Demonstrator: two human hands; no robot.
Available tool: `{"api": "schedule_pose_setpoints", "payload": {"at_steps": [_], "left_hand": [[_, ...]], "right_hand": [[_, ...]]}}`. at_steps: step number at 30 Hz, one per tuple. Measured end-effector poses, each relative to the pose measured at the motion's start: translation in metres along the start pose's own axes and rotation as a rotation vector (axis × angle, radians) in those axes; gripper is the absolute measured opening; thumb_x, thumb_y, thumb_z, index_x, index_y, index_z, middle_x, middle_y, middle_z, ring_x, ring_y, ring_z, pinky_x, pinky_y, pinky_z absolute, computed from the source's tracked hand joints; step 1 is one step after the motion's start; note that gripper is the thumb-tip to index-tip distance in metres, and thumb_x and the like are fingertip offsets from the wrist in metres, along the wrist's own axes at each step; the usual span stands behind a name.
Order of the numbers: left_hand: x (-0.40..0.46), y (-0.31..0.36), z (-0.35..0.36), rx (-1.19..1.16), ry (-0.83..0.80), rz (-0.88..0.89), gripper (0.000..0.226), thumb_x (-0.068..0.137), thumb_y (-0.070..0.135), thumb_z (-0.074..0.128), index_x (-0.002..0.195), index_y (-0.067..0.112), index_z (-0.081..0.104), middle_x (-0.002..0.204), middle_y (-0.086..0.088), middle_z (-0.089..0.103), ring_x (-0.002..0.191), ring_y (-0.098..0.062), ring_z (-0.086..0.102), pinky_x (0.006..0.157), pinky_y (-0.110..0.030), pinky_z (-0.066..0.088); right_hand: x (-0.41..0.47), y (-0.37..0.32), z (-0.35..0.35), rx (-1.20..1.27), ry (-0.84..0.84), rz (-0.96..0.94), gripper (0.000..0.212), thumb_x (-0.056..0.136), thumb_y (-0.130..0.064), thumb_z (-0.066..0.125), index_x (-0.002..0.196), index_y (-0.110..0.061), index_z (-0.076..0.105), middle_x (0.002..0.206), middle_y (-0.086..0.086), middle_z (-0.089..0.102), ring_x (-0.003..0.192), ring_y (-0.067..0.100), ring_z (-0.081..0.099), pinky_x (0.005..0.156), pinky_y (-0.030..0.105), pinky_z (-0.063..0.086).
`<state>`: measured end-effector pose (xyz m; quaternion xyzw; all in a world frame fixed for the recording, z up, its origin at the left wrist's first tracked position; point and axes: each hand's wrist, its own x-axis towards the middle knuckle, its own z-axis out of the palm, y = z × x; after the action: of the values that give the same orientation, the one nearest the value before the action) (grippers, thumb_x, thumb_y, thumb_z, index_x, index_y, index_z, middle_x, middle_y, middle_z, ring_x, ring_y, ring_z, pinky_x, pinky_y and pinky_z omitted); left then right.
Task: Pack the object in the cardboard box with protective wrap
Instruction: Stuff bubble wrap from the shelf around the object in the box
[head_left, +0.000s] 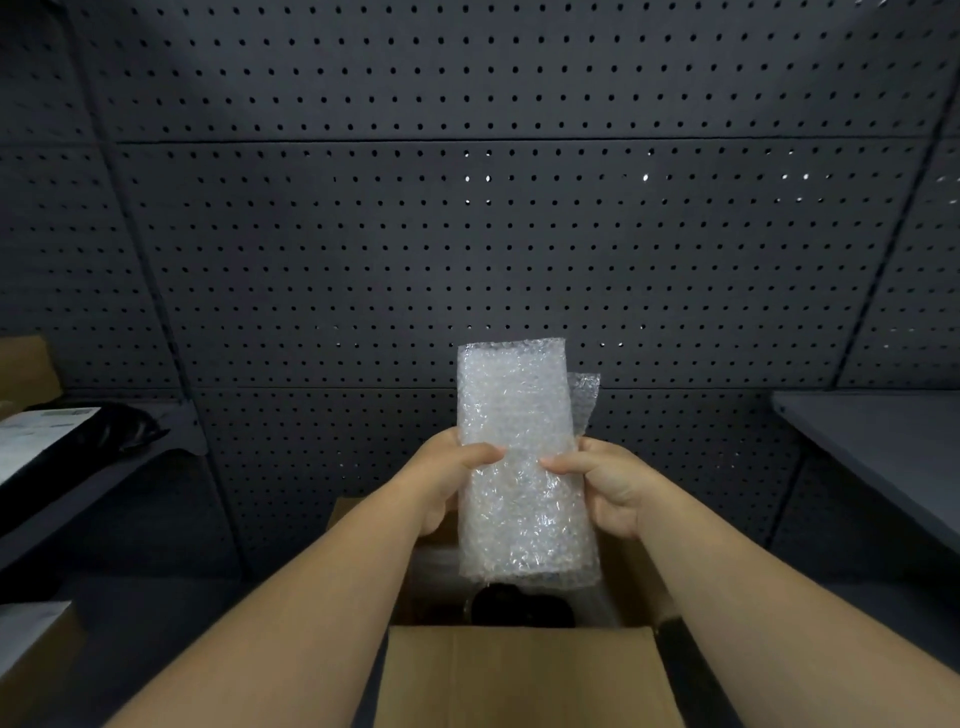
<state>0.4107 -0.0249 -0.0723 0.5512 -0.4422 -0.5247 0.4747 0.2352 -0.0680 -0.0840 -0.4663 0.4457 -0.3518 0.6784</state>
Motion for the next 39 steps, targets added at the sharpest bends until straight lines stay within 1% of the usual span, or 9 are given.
{"api": "schedule_pose_setpoints", "payload": {"at_steps": [5, 11, 17, 25, 29, 32, 34, 37, 39], "left_hand": [[0.012, -0.008, 0.004, -0.075, -0.065, -0.082, 0.026, 0.092, 0.003, 0.052, 0.115, 0.015, 0.058, 0.112, -0.01, 0.068, 0.103, -0.027, 0.065, 0.086, -0.042, 0.053], [0.017, -0.015, -0.008, -0.13, -0.146, -0.093, 0.036, 0.094, -0.001, 0.046, 0.121, 0.021, 0.054, 0.12, -0.011, 0.065, 0.113, -0.033, 0.061, 0.094, -0.052, 0.049], [0.026, -0.015, -0.021, -0.165, -0.142, -0.051, 0.033, 0.088, -0.009, 0.053, 0.114, 0.011, 0.06, 0.099, -0.008, 0.072, 0.087, -0.022, 0.07, 0.078, -0.039, 0.058], [0.04, -0.017, -0.029, -0.091, -0.213, -0.095, 0.041, 0.09, -0.015, 0.043, 0.115, 0.01, 0.064, 0.103, -0.012, 0.069, 0.093, -0.028, 0.067, 0.08, -0.043, 0.056], [0.045, -0.016, -0.028, 0.065, -0.243, -0.116, 0.036, 0.092, -0.004, 0.049, 0.08, 0.02, 0.073, 0.082, -0.004, 0.07, 0.071, -0.019, 0.066, 0.066, -0.033, 0.056], [0.049, -0.016, -0.028, 0.093, -0.203, -0.081, 0.045, 0.093, -0.003, 0.049, 0.064, 0.022, 0.072, 0.076, -0.003, 0.069, 0.069, -0.021, 0.063, 0.06, -0.03, 0.053], [0.053, -0.018, -0.029, 0.121, -0.154, -0.04, 0.042, 0.092, -0.006, 0.047, 0.066, 0.018, 0.069, 0.076, -0.004, 0.069, 0.067, -0.023, 0.062, 0.061, -0.032, 0.052], [0.058, -0.024, -0.036, 0.198, -0.032, 0.059, 0.052, 0.088, -0.014, 0.041, 0.062, 0.021, 0.069, 0.07, 0.003, 0.068, 0.068, -0.021, 0.062, 0.068, -0.035, 0.052], [0.061, -0.025, -0.04, 0.333, -0.024, 0.091, 0.061, 0.086, -0.02, 0.039, 0.063, 0.025, 0.073, 0.081, 0.011, 0.064, 0.081, -0.019, 0.061, 0.084, -0.036, 0.052]], "right_hand": [[0.019, 0.001, -0.012, -0.008, -0.04, 0.03, 0.026, 0.084, 0.003, 0.063, 0.108, -0.007, 0.06, 0.105, 0.015, 0.071, 0.092, 0.029, 0.068, 0.08, 0.042, 0.054], [0.034, 0.002, -0.017, 0.036, -0.105, 0.02, 0.032, 0.085, 0.008, 0.06, 0.107, -0.015, 0.059, 0.108, 0.014, 0.069, 0.096, 0.03, 0.067, 0.082, 0.045, 0.055], [0.043, 0.003, -0.016, 0.111, -0.213, -0.008, 0.036, 0.081, 0.014, 0.056, 0.111, -0.005, 0.06, 0.101, 0.015, 0.071, 0.09, 0.029, 0.07, 0.081, 0.043, 0.057], [0.047, 0.0, -0.015, 0.077, -0.259, -0.036, 0.019, 0.089, 0.008, 0.051, 0.092, -0.001, 0.067, 0.086, 0.016, 0.072, 0.068, 0.019, 0.073, 0.061, 0.028, 0.06], [0.051, 0.001, -0.019, 0.006, -0.234, -0.034, 0.022, 0.089, 0.011, 0.049, 0.079, -0.002, 0.065, 0.071, 0.009, 0.071, 0.059, 0.016, 0.068, 0.058, 0.026, 0.058], [0.056, 0.001, -0.019, -0.018, -0.228, -0.047, 0.035, 0.087, 0.013, 0.048, 0.065, -0.009, 0.065, 0.069, 0.007, 0.067, 0.059, 0.018, 0.065, 0.056, 0.027, 0.055], [0.057, -0.001, -0.017, -0.008, -0.18, -0.051, 0.042, 0.084, 0.015, 0.048, 0.062, -0.013, 0.068, 0.073, 0.008, 0.067, 0.062, 0.019, 0.066, 0.057, 0.029, 0.056], [0.057, -0.007, -0.021, 0.085, -0.125, -0.066, 0.037, 0.087, 0.015, 0.041, 0.088, -0.01, 0.068, 0.098, 0.011, 0.068, 0.084, 0.024, 0.065, 0.066, 0.035, 0.055], [0.058, -0.012, -0.023, 0.038, -0.074, -0.131, 0.038, 0.093, 0.004, 0.033, 0.099, -0.014, 0.067, 0.116, 0.01, 0.064, 0.106, 0.027, 0.061, 0.083, 0.039, 0.051]]}}
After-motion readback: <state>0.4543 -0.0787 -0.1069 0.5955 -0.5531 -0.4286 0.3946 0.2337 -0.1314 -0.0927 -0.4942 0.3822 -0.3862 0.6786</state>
